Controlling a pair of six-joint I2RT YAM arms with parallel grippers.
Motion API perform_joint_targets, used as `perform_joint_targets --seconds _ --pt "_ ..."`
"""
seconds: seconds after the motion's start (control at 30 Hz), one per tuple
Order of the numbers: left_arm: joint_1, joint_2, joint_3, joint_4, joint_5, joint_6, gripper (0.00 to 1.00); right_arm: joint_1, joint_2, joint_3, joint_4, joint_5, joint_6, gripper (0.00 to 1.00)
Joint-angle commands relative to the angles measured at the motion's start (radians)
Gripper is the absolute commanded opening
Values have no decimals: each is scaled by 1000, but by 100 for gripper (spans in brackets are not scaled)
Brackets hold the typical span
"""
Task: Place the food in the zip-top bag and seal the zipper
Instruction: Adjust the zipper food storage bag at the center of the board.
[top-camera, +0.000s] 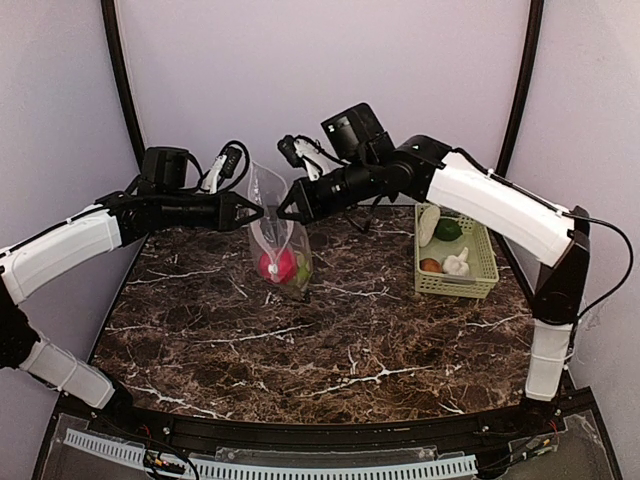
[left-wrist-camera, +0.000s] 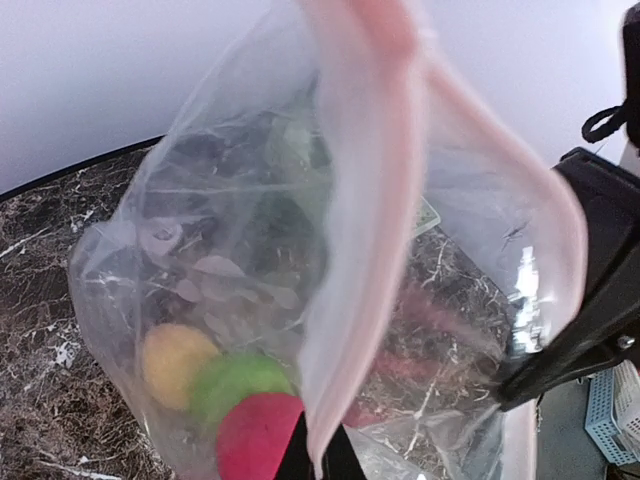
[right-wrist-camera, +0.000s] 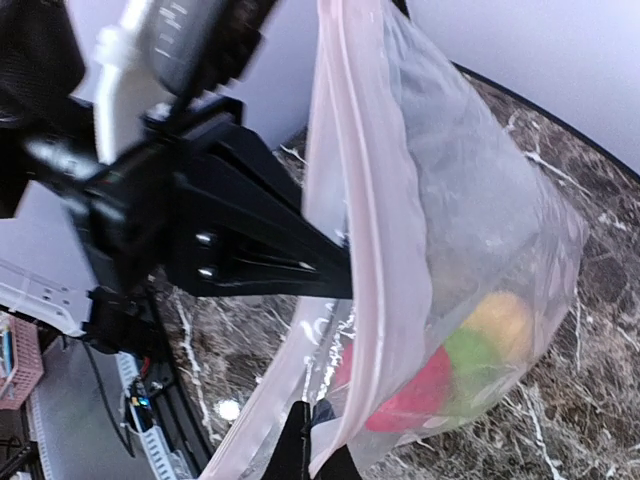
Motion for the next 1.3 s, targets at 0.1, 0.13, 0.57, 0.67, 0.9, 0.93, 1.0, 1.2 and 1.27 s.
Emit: perform_joint_targets --seconds 0.1,0.13,0.57,0.67,0.9,0.93,1.0,1.2,1.27 --pt "-3 -17 145 -122 50 -21 2 -2 -116 -41 213 -143 69 0" --pt "-3 -17 148 -125 54 -23 6 -2 -118 -59 222 -127 82 0" --pt "-3 -102 35 -212 -66 -20 73 -12 -91 -270 357 -14 256 0" --pt "-3 -126 -11 -214 -62 -47 78 -12 -73 -270 362 -3 255 0" --pt "-4 -138 -121 -140 0 -137 75 -17 -54 -282 367 5 255 0" --pt "-4 -138 -132 -107 20 -164 73 -17 -54 -282 367 5 253 0" --pt "-4 -134 -161 -51 54 -206 67 -17 -53 -284 367 6 252 0" --pt "-4 -107 -185 56 105 -286 61 -17 -47 -285 368 2 248 0" --pt "-4 -101 -189 80 108 -300 60 -17 -44 -284 367 1 246 0"
